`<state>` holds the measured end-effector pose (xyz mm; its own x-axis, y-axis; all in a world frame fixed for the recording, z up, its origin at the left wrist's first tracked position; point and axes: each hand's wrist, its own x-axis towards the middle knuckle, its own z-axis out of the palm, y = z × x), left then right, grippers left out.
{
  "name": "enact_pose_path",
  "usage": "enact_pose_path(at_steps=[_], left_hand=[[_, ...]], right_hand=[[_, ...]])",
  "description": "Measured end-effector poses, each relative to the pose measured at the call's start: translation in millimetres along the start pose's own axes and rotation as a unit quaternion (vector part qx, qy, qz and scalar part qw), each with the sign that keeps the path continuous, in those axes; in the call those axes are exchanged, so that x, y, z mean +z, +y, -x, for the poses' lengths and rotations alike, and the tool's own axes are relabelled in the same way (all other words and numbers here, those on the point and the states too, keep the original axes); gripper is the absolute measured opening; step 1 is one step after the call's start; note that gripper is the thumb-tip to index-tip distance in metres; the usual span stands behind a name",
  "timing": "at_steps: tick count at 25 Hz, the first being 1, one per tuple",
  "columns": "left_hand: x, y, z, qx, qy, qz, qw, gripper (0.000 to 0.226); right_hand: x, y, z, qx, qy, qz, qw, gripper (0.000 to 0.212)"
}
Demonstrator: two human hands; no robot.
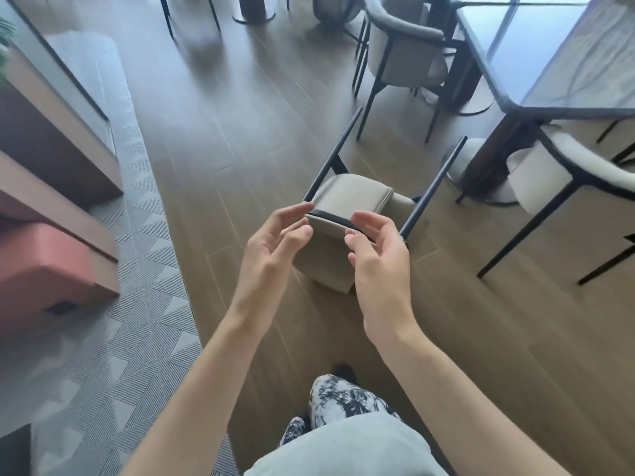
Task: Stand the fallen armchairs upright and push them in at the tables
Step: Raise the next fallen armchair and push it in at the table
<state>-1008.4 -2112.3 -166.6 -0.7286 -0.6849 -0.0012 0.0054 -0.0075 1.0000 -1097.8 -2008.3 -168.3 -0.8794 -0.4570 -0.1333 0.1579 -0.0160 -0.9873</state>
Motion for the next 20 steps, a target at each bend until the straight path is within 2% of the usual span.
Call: enact_pose_path(at_steps=[6,11,20], left_hand=[[-43,-1,-34,0.003,0.000,-0.009,1.000,0.045],[-72,7,-92,0.024,-0.015,-0.013,1.000,0.043],[-91,25,-230,0.029,-0.104,-0.033,0.994,0.045]], right_hand=[[48,6,-28,-0.013,0.021,-0.021,0.999,0.026],[108,5,-69,-0.008,0.017,-0.027,0.999,0.025],[167,-14,-180,-0.016,0.107,-0.057,0.993,0.023]])
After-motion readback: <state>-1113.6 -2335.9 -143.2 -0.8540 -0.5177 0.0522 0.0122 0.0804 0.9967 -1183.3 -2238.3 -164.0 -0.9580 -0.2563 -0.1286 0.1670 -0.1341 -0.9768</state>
